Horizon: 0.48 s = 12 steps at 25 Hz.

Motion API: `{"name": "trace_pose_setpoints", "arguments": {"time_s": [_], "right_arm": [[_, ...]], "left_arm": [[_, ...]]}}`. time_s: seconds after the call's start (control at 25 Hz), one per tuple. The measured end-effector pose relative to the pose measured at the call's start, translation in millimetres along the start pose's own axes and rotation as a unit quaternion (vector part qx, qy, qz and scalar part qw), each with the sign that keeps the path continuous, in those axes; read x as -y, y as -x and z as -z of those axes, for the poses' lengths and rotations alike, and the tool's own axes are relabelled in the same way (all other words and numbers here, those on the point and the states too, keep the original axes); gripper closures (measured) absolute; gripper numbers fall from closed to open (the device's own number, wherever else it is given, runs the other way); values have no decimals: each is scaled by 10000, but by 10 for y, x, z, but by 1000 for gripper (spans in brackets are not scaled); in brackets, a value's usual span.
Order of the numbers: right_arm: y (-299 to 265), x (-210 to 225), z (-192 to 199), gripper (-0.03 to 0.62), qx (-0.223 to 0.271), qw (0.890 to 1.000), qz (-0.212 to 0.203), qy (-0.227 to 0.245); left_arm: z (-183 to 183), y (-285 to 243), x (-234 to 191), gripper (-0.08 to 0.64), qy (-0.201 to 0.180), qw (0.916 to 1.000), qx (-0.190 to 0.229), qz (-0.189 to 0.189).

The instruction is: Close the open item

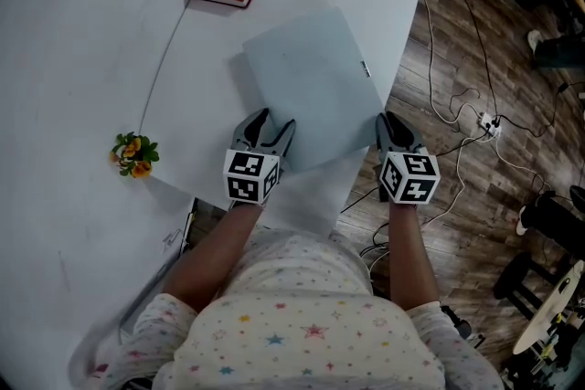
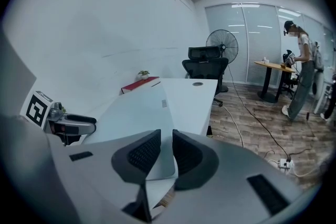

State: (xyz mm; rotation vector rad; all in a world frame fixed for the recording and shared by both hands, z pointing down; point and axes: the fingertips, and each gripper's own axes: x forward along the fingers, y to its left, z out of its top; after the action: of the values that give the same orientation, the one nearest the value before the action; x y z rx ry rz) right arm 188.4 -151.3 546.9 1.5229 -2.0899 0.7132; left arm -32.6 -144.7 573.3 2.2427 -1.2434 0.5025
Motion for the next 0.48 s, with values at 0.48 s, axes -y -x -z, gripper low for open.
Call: {"name": "trace_pose_setpoints", "arguments": {"time_s": [0.48], "right_arm": [[-53, 59, 121, 541, -152, 9997, 153, 110]], "left_arm": [[1, -16, 9, 310, -73, 9999, 38, -61]]}}
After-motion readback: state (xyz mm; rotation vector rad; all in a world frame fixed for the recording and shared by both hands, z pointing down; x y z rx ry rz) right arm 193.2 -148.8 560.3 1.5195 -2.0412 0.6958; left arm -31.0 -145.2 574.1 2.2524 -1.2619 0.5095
